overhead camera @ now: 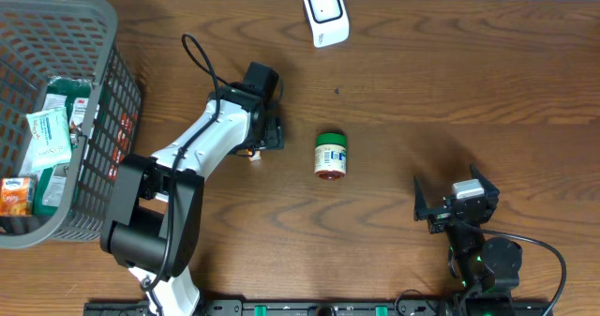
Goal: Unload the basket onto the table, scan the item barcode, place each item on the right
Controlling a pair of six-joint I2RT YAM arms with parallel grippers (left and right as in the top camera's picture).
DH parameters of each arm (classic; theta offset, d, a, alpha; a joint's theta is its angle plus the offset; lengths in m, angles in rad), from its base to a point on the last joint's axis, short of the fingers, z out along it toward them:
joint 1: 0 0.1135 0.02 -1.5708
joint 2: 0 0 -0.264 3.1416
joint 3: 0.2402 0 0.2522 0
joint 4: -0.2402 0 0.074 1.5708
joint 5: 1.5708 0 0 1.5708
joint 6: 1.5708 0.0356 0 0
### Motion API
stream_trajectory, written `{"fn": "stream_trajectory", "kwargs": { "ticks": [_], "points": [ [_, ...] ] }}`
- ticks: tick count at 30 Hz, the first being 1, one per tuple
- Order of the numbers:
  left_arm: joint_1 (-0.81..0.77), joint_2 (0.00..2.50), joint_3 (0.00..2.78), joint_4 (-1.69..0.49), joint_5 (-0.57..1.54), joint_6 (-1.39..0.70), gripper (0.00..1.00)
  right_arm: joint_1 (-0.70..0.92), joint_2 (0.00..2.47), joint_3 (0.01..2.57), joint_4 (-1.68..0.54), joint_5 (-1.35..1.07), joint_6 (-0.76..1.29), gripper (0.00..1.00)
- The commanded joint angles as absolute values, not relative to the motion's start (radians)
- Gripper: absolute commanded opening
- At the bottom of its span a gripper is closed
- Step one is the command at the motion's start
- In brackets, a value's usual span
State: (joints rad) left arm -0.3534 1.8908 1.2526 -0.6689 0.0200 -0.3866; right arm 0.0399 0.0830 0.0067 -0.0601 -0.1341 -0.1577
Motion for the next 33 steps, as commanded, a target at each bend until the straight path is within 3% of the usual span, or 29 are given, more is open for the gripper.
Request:
{"fn": "stream_trajectory", "kwargs": {
  "ticks": [1,5,11,14,17,18,19,22,24,27,33],
  "points": [
    [-0.35,1.893,1.25,-0.653,0.002,-0.378,0.6,0.04,0.078,0.006,-0.064,-0.129,-0.143,0.99],
    [-0.35,1.897,1.248,-0.653,-0.015,-0.378,0.43,0.04,0.078,0.006,-0.064,-0.129,-0.143,0.99],
    [-0.35,1.898,1.247,-0.645,-0.02,-0.378,0.32,0.04,0.078,0.006,-0.064,-0.129,-0.143,0.99],
    [-0.35,1.898,1.247,-0.645,-0.066,-0.378,0.22,0.04,0.078,0.006,-0.064,-0.129,-0.143,0.99],
    [-0.35,1.898,1.247,-0.644,-0.072,-0.378,0.25,0.04,0.078,0.006,-0.064,-0.129,-0.143,0.99],
    [-0.35,1.898,1.247,-0.644,-0.072,-0.378,0.42,0.04,0.078,0.006,-0.064,-0.129,-0.143,0.99],
    [-0.35,1.898,1.247,-0.643,-0.071,-0.378,0.5,0.04,0.078,0.006,-0.064,-0.129,-0.143,0.99],
    [-0.35,1.898,1.248,-0.626,-0.072,-0.378,0.54,0.04,0.078,0.006,-0.064,-0.129,-0.143,0.99],
    [-0.35,1.898,1.248,-0.622,-0.072,-0.378,0.54,0.04,0.078,0.006,-0.064,-0.129,-0.143,0.99],
    [-0.35,1.898,1.248,-0.619,-0.072,-0.378,0.36,0.04,0.078,0.006,-0.064,-0.129,-0.143,0.99],
    [-0.35,1.896,1.25,-0.62,-0.07,-0.378,0.21,0.04,0.078,0.006,-0.064,-0.129,-0.143,0.99]
  ]
}}
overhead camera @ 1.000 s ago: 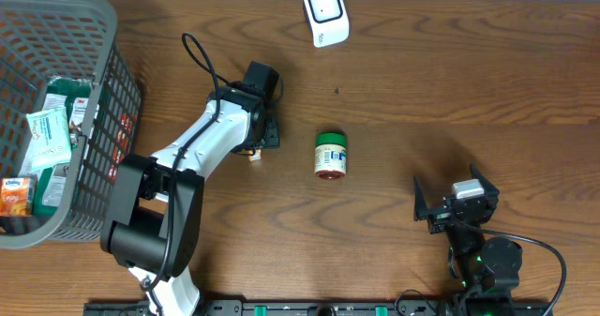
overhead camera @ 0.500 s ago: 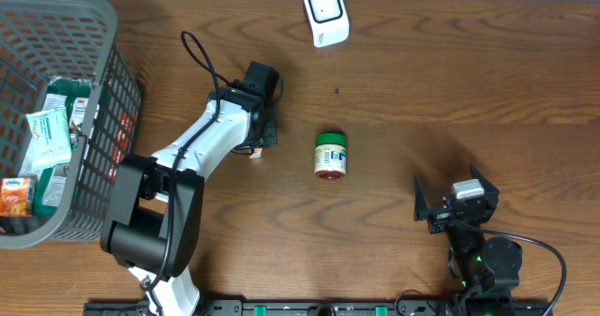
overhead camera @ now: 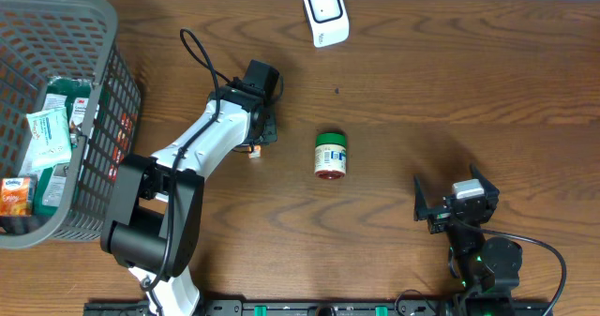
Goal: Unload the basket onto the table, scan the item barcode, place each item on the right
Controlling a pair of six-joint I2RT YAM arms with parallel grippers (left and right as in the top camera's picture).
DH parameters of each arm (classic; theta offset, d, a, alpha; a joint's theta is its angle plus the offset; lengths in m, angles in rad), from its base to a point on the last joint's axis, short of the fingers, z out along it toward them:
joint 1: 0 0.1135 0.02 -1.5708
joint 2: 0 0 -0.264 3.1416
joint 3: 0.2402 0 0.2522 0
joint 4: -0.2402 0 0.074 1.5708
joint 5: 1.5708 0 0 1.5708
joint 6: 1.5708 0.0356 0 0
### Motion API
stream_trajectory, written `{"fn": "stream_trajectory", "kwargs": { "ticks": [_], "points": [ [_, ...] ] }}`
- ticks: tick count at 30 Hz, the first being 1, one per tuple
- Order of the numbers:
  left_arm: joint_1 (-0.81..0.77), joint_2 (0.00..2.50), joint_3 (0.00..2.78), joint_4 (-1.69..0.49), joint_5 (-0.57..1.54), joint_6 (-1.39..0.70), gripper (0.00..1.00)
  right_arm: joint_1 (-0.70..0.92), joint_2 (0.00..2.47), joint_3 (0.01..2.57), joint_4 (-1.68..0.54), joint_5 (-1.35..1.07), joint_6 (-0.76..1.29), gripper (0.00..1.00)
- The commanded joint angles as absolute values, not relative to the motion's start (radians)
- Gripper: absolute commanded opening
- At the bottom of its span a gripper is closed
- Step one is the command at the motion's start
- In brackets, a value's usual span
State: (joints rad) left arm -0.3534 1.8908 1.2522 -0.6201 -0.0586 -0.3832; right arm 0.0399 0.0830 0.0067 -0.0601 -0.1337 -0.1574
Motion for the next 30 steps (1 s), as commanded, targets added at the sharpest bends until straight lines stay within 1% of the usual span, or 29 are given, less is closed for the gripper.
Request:
{"fn": "stream_trajectory", "kwargs": {
  "ticks": [1,7,12,16,20,25,26,30],
  "points": [
    [-0.35,1.894,1.254,-0.624,-0.067,-0.378,0.21,0.04,0.078,0.006,-0.064,-0.129,-0.143,0.99],
    [-0.362,1.814,1.281,-0.652,0.054,-0.392,0.22,0.04,0.078,0.006,-0.064,-0.129,-0.143,0.99],
    [-0.426,1.817,1.271,-0.648,0.057,-0.49,0.22,0.04,0.078,0.006,-0.064,-0.129,-0.143,0.99],
    [-0.488,1.838,1.271,-0.618,0.055,-0.495,0.22,0.04,0.078,0.006,-0.064,-0.129,-0.143,0.99],
    [-0.539,1.87,1.271,-0.576,0.026,-0.503,0.22,0.04,0.078,0.006,-0.064,-0.129,-0.143,0.99],
    [-0.576,1.889,1.271,-0.566,-0.1,-0.503,0.23,0.04,0.078,0.006,-0.064,-0.129,-0.143,0.99],
    [-0.575,1.889,1.271,-0.566,-0.098,-0.503,0.25,0.04,0.078,0.006,-0.064,-0.129,-0.143,0.99],
    [-0.575,1.889,1.267,-0.57,-0.098,-0.503,0.25,0.04,0.078,0.006,-0.064,-0.129,-0.143,0.99]
  ]
}}
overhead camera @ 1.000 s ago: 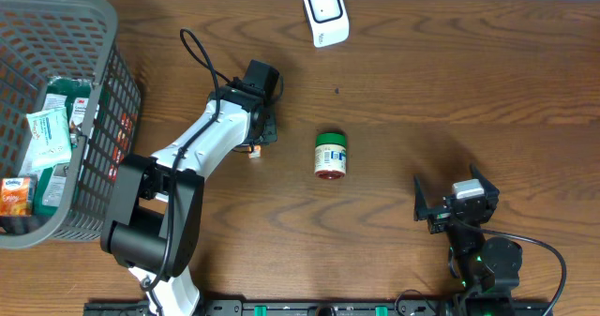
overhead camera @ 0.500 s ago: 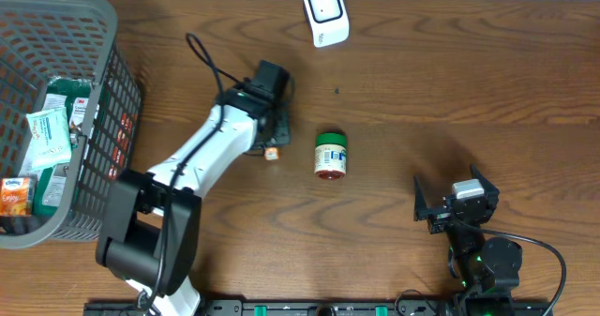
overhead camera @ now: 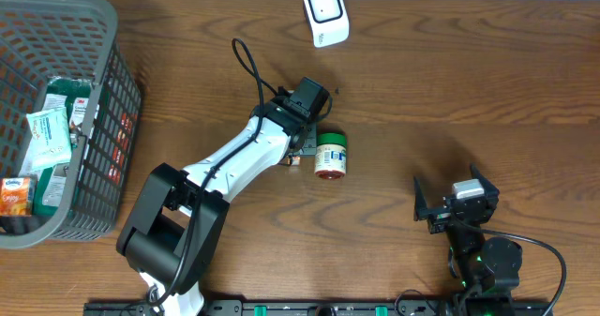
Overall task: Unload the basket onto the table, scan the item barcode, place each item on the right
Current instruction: 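Place the tissue pack beside the jar and release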
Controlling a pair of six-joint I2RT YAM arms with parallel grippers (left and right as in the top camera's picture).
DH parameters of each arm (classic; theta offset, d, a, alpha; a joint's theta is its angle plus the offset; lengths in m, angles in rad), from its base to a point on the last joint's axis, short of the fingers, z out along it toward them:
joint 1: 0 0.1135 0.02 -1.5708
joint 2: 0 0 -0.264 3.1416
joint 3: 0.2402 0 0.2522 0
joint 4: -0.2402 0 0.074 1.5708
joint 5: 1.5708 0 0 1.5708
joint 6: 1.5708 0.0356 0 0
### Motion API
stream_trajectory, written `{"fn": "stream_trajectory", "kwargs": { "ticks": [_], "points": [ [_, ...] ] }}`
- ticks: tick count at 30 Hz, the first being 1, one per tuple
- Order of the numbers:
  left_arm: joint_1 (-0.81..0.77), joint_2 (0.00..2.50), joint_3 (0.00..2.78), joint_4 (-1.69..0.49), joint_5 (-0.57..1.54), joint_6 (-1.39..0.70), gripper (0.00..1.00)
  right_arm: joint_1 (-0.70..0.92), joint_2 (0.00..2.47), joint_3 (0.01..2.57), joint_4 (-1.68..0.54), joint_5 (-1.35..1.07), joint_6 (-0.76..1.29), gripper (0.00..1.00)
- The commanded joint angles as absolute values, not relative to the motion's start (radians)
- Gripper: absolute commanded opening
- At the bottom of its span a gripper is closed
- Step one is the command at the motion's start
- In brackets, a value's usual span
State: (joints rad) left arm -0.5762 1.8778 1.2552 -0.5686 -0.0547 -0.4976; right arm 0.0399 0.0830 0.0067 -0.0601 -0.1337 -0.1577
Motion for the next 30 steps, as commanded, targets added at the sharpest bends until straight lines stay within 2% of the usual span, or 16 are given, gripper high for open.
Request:
{"fn": "stream_trajectory", "kwargs": {
  "ticks": [1,4,6,7,8,9,10,17,23,26,30],
  "points": [
    [-0.575,1.889,1.262,-0.57,-0.098,-0.503,0.26,0.04,0.078,0.006,-0.064,-0.129,-0.143,0.99],
    [-0.575,1.89,1.252,-0.57,-0.098,-0.503,0.26,0.04,0.078,0.006,-0.064,-0.129,-0.143,0.99],
    [-0.575,1.892,1.247,-0.57,-0.098,-0.503,0.3,0.04,0.078,0.006,-0.064,-0.129,-0.143,0.99],
    [-0.575,1.893,1.247,-0.57,-0.098,-0.503,0.35,0.04,0.078,0.006,-0.064,-0.129,-0.143,0.99],
    [-0.575,1.893,1.247,-0.57,-0.098,-0.503,0.52,0.04,0.078,0.006,-0.064,-0.129,-0.143,0.99],
    [-0.575,1.893,1.247,-0.57,-0.098,-0.503,0.61,0.04,0.078,0.006,-0.064,-0.129,-0.143,0.99],
    [-0.575,1.893,1.247,-0.57,-0.098,-0.503,0.64,0.04,0.078,0.006,-0.064,-0.129,-0.143,0.99],
    [-0.566,1.87,1.3,-0.598,-0.099,-0.498,0.72,0.04,0.079,0.006,-0.064,-0.129,-0.143,0.99],
    [-0.471,1.779,1.623,-0.908,-0.174,-0.447,0.72,0.04,0.079,0.006,-0.064,-0.129,-0.143,0.99],
    [-0.38,1.736,1.788,-1.04,-0.23,-0.446,0.72,0.04,0.079,0.006,-0.064,-0.129,-0.143,0.99],
    [-0.194,1.663,1.887,-1.092,-0.279,-0.446,0.72,0.04,0.079,0.006,-0.064,-0.129,-0.143,0.99]
  ]
}}
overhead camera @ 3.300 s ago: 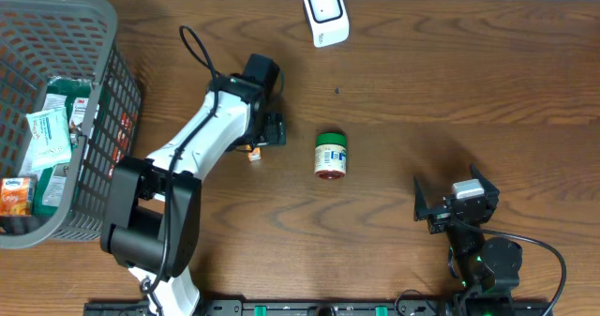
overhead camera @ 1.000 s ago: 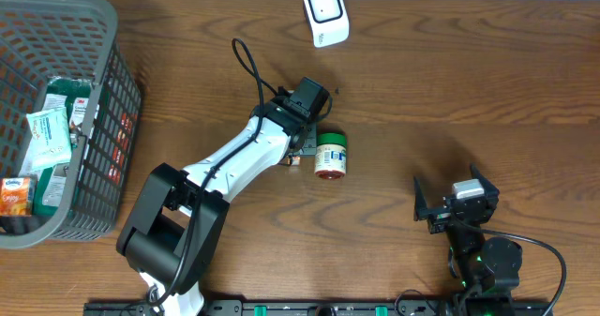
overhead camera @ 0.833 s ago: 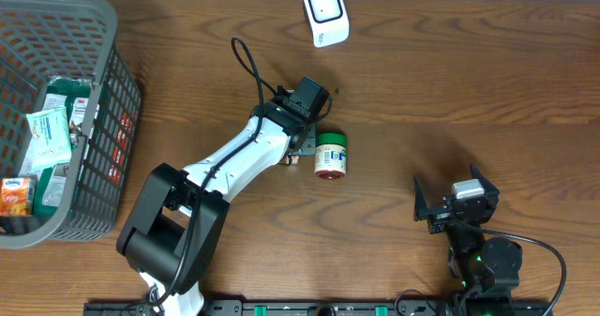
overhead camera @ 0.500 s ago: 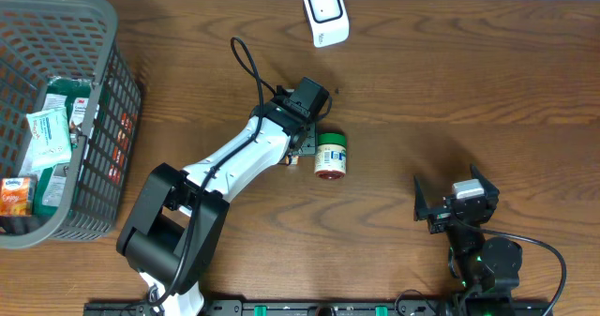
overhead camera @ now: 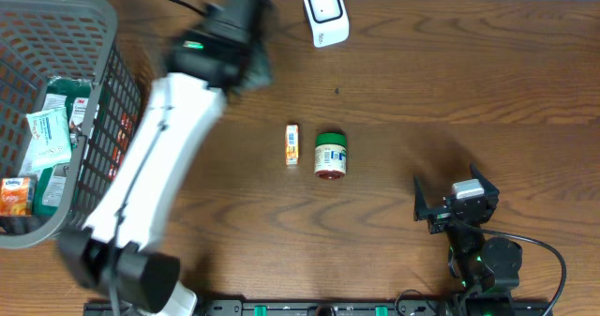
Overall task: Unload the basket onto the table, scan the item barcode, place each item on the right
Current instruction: 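Place the tissue pack beside the jar and release, then reach the left gripper into the basket and grasp another Kleenex pack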
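A small orange-and-white box (overhead camera: 292, 145) lies flat on the wooden table, just left of a green-lidded jar (overhead camera: 330, 155) lying on its side. The white barcode scanner (overhead camera: 324, 14) stands at the table's far edge. My left arm is raised high and blurred, and its gripper (overhead camera: 249, 70) hangs up and left of the box, well clear of it; its jaws are too smeared to read. At the near right my right gripper (overhead camera: 450, 202) rests open and empty.
A grey mesh basket (overhead camera: 103, 91) with several packaged goods fills the left side. The left arm's white link (overhead camera: 150, 166) slants across the table between the basket and the box.
The left gripper was low beside the jar with the small box at its tip. Now the box lies free on the table and the arm is raised toward the far left.
The left gripper was first low at the left-centre with the small orange box at its fingers, and hardly shifted a second later. Then it stood beside the jar with the box. Now the box lies there alone and the arm is up. The right arm never moved.
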Controlling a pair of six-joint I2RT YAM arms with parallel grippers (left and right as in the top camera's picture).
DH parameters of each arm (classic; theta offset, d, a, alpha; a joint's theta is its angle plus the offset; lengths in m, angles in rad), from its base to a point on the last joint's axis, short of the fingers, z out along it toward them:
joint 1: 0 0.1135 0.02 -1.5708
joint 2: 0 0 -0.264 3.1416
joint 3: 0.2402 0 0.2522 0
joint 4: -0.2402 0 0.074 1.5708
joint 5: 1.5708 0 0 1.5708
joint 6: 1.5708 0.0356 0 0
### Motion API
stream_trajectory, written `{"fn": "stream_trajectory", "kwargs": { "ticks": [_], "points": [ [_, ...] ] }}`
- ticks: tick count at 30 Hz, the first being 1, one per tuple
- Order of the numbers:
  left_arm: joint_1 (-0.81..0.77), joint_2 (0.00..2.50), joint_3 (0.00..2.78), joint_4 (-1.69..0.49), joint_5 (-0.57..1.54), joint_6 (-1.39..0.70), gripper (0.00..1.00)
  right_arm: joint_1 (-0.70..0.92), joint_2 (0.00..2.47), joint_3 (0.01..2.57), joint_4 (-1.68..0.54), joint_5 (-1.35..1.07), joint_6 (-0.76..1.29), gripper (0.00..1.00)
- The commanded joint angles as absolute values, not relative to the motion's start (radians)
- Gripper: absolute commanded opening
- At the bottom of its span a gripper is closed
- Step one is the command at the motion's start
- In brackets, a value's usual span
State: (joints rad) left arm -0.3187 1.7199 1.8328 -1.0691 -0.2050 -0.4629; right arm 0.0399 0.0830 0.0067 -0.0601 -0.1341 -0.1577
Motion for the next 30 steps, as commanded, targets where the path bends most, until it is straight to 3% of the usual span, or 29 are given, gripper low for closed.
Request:
{"fn": "stream_trajectory", "kwargs": {
  "ticks": [1,11,15,20,30],
  "points": [
    [-0.136,1.641,1.887,-1.092,-0.279,-0.447,0.72,0.04,0.079,0.006,-0.064,-0.129,-0.143,0.99],
    [0.472,1.638,1.853,-1.144,-0.279,-0.503,0.72,0.04,0.079,0.006,-0.064,-0.129,-0.143,0.99],
    [0.609,1.701,1.834,-1.145,-0.278,-0.545,0.72,0.04,0.079,0.006,-0.064,-0.129,-0.143,0.99],
    [0.696,1.82,1.822,-1.148,-0.282,-0.544,0.68,0.04,0.079,0.006,-0.064,-0.129,-0.143,0.99],
    [0.701,1.944,1.737,-1.104,-0.384,-0.555,0.67,0.04,0.079,0.006,-0.064,-0.129,-0.143,0.99]
  ]
}}
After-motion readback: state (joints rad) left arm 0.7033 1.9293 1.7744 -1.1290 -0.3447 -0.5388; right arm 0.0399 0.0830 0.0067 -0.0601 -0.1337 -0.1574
